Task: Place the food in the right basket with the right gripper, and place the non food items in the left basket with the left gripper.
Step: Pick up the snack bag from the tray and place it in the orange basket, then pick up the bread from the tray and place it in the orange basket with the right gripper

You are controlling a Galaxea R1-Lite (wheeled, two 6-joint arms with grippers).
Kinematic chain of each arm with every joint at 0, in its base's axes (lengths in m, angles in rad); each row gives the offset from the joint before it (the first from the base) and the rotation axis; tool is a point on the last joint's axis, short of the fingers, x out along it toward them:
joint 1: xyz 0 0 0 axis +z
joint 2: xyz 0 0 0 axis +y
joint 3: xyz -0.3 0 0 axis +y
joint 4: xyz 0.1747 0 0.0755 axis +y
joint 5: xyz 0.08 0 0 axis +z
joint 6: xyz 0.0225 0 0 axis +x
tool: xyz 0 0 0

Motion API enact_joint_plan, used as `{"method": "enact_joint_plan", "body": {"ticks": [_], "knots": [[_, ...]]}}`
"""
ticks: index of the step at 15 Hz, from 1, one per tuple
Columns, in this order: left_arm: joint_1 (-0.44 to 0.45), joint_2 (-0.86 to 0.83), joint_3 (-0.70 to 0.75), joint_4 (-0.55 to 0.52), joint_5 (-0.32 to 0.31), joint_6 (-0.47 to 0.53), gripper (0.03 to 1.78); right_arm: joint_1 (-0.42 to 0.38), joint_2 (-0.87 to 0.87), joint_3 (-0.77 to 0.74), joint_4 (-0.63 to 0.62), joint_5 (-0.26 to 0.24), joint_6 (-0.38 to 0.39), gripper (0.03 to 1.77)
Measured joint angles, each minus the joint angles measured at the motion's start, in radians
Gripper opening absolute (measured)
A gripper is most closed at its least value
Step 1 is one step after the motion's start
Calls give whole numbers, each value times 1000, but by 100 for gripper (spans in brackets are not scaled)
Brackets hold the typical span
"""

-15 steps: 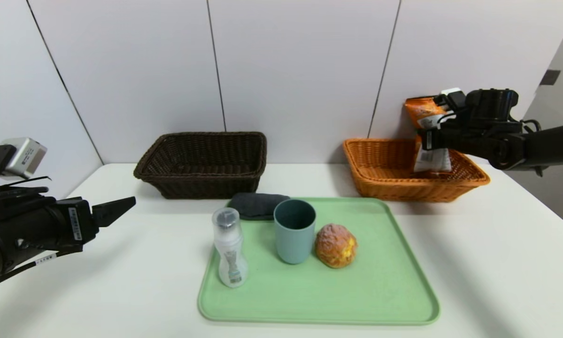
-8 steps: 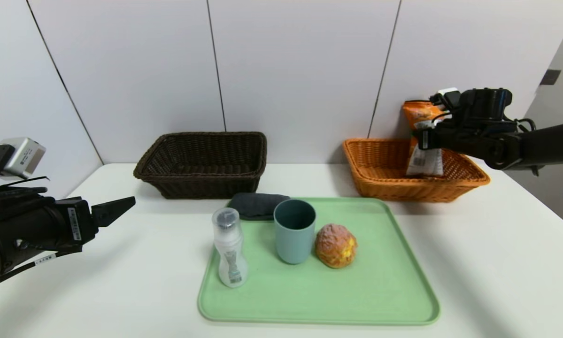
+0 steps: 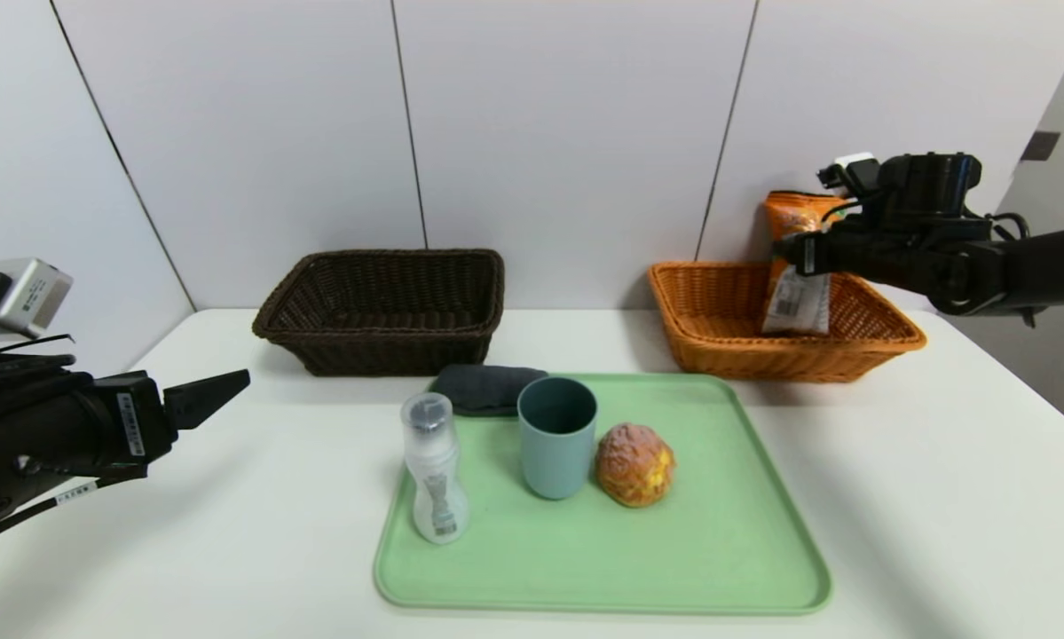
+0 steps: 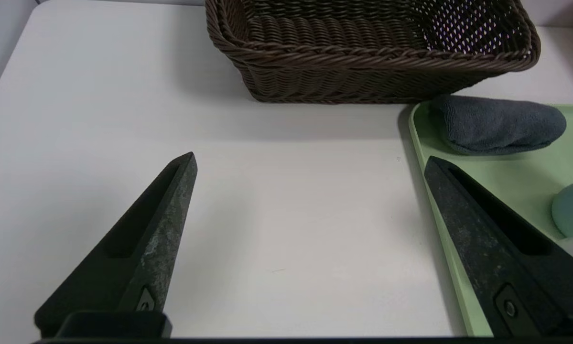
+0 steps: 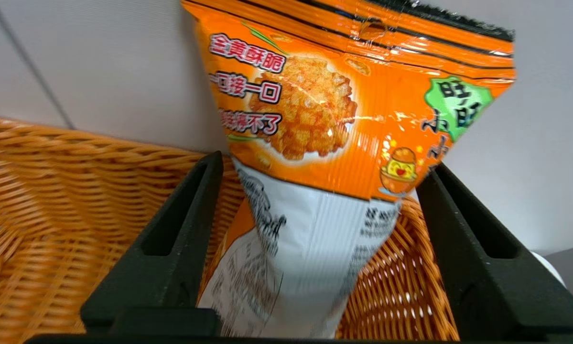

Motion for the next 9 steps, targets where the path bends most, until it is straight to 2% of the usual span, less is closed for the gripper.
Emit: {"method": "enact_joint_plan", "body": {"ticks": [6, 7, 9], "knots": [[28, -18, 1, 2, -5, 11, 169, 16, -271, 236, 32, -3, -5, 156], [28, -20, 3, 1, -5, 11, 169, 36, -324, 264, 49, 0, -5, 158], [28, -22, 4, 1, -6, 9, 169, 133, -427, 297, 116, 2, -3, 161]]}}
